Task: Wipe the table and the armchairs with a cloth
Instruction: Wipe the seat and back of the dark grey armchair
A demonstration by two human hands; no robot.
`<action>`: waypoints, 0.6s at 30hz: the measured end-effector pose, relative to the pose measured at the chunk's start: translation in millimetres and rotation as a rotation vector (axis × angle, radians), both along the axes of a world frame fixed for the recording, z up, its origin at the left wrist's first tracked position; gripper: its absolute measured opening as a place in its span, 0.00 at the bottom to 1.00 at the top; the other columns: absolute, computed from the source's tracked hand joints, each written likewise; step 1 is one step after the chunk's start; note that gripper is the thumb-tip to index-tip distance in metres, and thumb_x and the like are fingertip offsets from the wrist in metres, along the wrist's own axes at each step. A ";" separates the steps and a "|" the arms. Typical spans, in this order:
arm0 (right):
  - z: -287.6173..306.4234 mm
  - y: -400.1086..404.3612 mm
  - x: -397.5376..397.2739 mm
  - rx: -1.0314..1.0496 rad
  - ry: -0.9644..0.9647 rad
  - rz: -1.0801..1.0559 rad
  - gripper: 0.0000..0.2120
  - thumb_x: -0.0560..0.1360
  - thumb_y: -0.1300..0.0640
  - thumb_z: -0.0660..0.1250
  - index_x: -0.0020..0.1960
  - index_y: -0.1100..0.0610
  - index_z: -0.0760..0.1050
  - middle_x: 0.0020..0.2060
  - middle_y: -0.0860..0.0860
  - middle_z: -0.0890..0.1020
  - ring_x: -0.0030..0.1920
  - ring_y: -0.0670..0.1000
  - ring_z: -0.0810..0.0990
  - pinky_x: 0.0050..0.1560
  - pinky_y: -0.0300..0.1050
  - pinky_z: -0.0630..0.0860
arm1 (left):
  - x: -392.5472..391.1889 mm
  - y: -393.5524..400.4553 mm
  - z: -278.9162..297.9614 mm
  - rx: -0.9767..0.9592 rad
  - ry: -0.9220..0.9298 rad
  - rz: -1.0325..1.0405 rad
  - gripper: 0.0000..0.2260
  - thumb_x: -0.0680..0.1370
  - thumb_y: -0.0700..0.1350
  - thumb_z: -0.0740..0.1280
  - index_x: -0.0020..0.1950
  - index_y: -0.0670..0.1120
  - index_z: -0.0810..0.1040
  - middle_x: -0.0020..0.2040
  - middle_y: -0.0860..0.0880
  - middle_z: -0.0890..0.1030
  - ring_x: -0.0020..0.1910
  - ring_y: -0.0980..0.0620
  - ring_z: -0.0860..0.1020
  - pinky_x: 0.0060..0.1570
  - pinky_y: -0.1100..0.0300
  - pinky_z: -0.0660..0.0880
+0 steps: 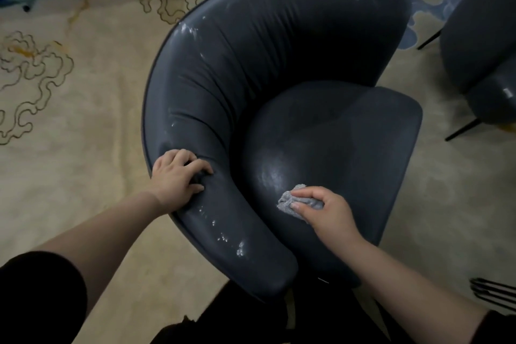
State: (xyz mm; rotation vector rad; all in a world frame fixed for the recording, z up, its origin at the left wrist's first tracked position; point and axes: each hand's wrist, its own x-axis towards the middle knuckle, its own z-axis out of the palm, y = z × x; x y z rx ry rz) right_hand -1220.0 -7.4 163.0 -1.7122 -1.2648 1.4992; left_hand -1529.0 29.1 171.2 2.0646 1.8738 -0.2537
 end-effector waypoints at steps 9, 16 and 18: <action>-2.6 -9.3 -31.1 0.033 -0.039 -0.084 0.09 0.69 0.62 0.74 0.45 0.49 0.82 0.48 0.44 0.82 0.50 0.35 0.77 0.50 0.23 0.68 | -12.4 -0.4 -15.0 0.066 -0.013 -0.113 0.19 0.70 0.52 0.73 0.59 0.59 0.75 0.56 0.51 0.71 0.62 0.44 0.64 0.62 0.49 0.57; -3.6 -58.1 -98.3 0.011 -0.046 -0.362 0.09 0.69 0.61 0.74 0.45 0.48 0.82 0.50 0.43 0.82 0.52 0.38 0.79 0.54 0.36 0.74 | -39.0 18.1 -16.9 0.112 -0.051 -0.467 0.17 0.74 0.63 0.61 0.62 0.62 0.72 0.52 0.53 0.71 0.57 0.45 0.68 0.59 0.49 0.59; -7.1 -74.1 -120.1 0.026 -0.078 -0.412 0.10 0.69 0.61 0.74 0.43 0.47 0.81 0.49 0.43 0.81 0.52 0.39 0.78 0.55 0.37 0.74 | -40.7 16.5 -19.0 0.129 -0.080 -0.480 0.17 0.75 0.63 0.61 0.62 0.61 0.72 0.52 0.52 0.70 0.57 0.45 0.67 0.59 0.49 0.59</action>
